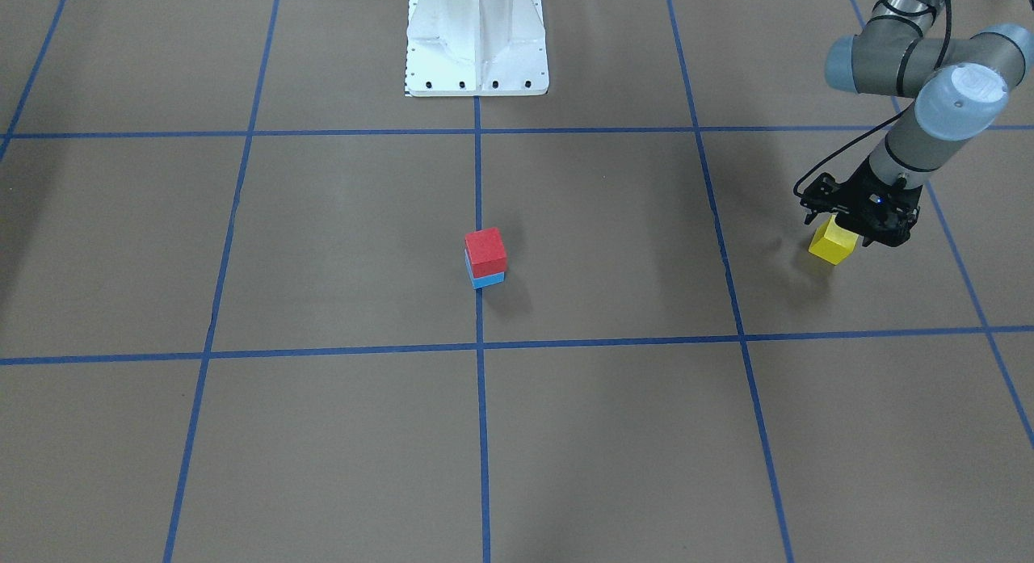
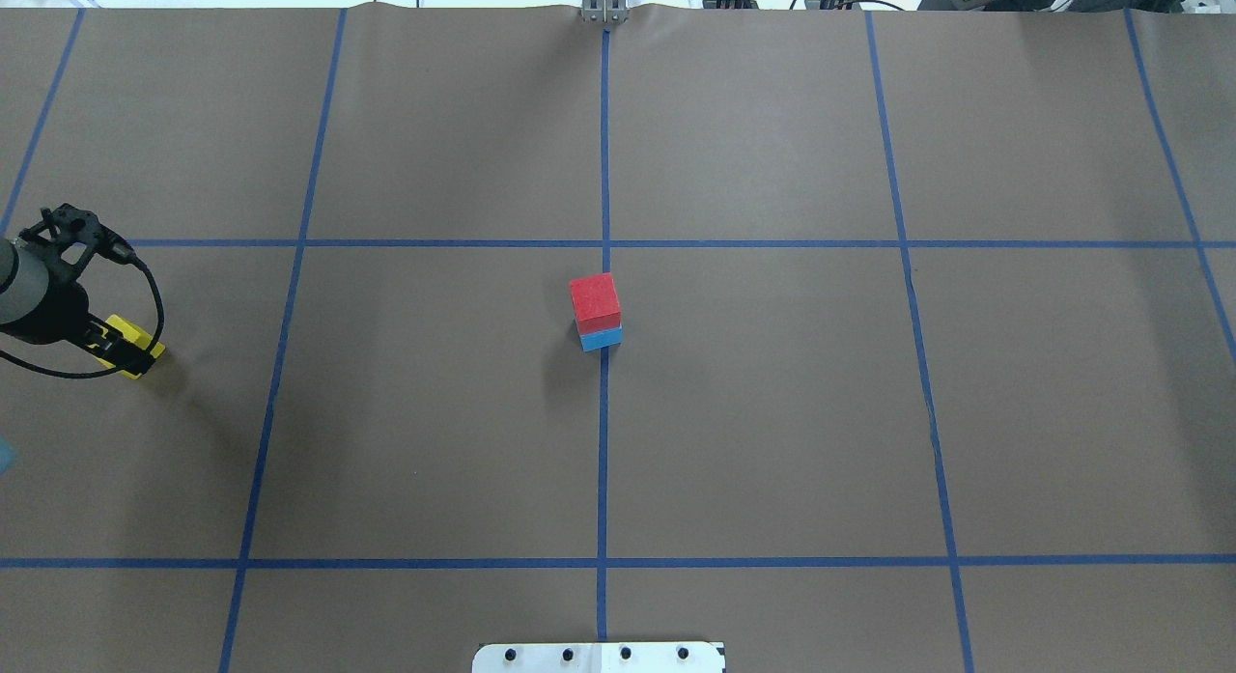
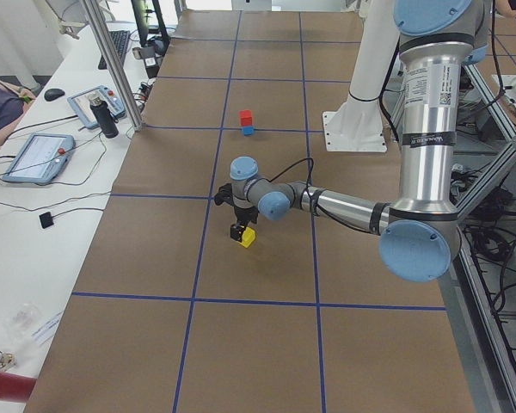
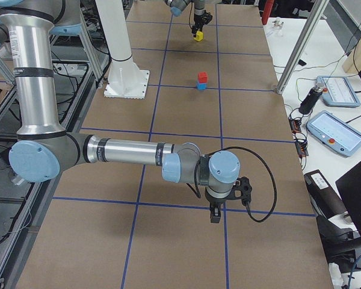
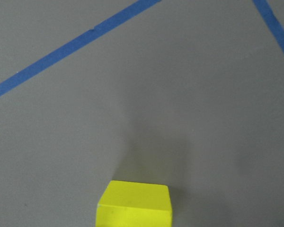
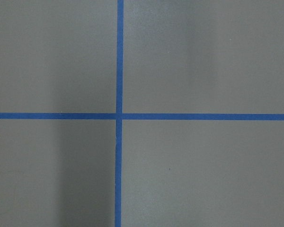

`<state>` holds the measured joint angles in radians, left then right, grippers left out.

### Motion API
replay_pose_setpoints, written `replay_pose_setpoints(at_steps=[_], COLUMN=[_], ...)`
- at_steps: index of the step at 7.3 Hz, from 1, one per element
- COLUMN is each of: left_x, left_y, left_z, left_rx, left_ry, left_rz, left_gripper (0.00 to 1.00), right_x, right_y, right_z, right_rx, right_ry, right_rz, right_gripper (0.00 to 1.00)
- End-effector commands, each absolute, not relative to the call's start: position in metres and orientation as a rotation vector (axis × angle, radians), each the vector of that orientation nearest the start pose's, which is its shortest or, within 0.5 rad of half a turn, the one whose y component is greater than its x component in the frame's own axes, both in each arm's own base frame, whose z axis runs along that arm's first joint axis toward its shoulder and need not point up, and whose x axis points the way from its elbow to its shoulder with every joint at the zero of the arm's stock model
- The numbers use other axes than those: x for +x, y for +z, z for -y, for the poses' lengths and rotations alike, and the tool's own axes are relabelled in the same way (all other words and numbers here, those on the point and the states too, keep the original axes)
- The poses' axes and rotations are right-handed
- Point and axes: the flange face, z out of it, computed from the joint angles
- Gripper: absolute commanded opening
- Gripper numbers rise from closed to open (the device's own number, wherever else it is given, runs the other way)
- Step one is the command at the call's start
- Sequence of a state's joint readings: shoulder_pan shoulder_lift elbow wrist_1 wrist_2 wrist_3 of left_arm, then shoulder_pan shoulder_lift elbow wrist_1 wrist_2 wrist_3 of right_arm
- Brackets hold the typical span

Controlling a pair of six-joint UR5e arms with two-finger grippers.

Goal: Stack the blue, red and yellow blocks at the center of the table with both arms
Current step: 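Lower the left gripper onto the yellow cube and close it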

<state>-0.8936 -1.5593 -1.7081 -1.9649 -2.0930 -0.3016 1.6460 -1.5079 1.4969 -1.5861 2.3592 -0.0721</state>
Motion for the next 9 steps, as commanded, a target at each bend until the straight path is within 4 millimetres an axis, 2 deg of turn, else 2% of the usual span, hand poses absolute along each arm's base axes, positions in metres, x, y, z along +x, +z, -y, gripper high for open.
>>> replay_pose_setpoints(at_steps=[1, 2, 4, 5, 6, 7, 8, 9], left_x=[0.265, 0.268, 0.267, 0.266, 0.254, 0.253, 0.264, 0.277], left_y=[0.569, 0.57, 0.572, 0.567, 0.556, 0.524, 0.465, 0.395], left_z=[0.463, 0.465, 0.465, 0.466, 0.47, 0.48, 0.498, 0.515], left_rx=[0.202, 0.2, 0.199, 0.206, 0.205, 0.16, 0.124, 0.094], left_ry=[0.493, 0.495, 0.495, 0.494, 0.471, 0.448, 0.434, 0.413], left_rz=[-0.692, -0.691, -0.688, -0.69, -0.696, -0.681, -0.664, -0.653], left_gripper=[1.0, 0.95, 0.0, 0.0, 0.0, 0.0, 0.0, 0.0], right_x=[0.101, 0.101, 0.101, 0.102, 0.102, 0.102, 0.102, 0.102], right_y=[0.664, 0.665, 0.664, 0.662, 0.661, 0.661, 0.661, 0.661], right_z=[0.511, 0.511, 0.512, 0.513, 0.513, 0.513, 0.514, 0.514], right_rx=[0.033, 0.03, 0.032, 0.034, 0.036, 0.038, 0.037, 0.038], right_ry=[0.013, 0.014, 0.014, 0.014, 0.013, 0.011, 0.013, 0.011], right_rz=[0.788, 0.788, 0.787, 0.787, 0.786, 0.786, 0.788, 0.788], right_gripper=[1.0, 1.0, 1.0, 1.0, 1.0, 1.0, 1.0, 1.0])
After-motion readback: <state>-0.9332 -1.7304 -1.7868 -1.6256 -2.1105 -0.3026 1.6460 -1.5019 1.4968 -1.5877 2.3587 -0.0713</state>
